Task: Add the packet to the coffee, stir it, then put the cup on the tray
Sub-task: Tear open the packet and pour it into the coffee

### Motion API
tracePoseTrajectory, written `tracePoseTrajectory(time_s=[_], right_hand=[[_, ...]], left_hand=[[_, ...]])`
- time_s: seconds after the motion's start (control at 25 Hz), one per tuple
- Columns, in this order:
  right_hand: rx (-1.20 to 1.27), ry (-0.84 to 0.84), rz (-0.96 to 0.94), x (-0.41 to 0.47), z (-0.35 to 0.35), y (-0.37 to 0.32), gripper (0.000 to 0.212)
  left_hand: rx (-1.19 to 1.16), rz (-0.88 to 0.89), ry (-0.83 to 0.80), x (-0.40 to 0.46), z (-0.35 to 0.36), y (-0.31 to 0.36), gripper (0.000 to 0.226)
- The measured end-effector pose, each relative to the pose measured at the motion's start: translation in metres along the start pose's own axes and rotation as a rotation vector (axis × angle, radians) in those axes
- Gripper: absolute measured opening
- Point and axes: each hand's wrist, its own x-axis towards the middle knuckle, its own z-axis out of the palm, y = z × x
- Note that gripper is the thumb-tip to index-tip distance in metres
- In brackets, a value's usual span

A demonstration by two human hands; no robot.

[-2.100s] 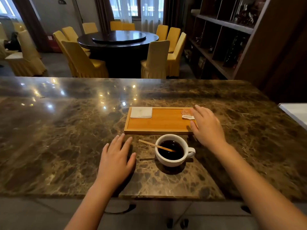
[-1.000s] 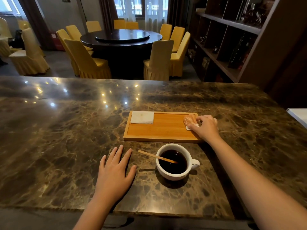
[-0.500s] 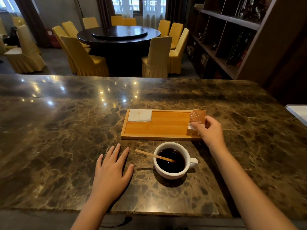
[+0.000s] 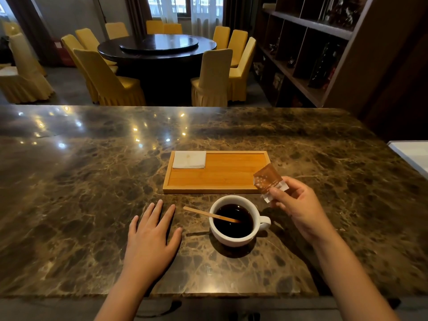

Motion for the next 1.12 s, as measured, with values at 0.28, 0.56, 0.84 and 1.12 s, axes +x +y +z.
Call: tracePoseTrajectory(time_s=[0.28, 0.56, 0.84, 1.12], right_hand=[[-0.325, -0.101, -0.169, -0.011, 0.002, -0.019, 0.028], [-0.692, -0.215, -0.318, -0.008, 0.001, -0.025, 0.031], [-0.617, -0.173, -0.297, -0.009, 0.006, -0.022, 0.030], [-0.090, 0.015, -0.107, -0.010, 0.013, -0.003, 0.017]], left_hand=[[-0.004, -0.002, -0.003, -0.001, 0.000, 0.000, 0.068], [0.004, -0.003, -0.020, -0.001, -0.002, 0.001, 0.069], [-0.005, -0.002, -0.015, -0.001, -0.001, 0.000, 0.068], [-0.002, 0.000, -0.016, -0.001, -0.002, 0.001, 0.068]])
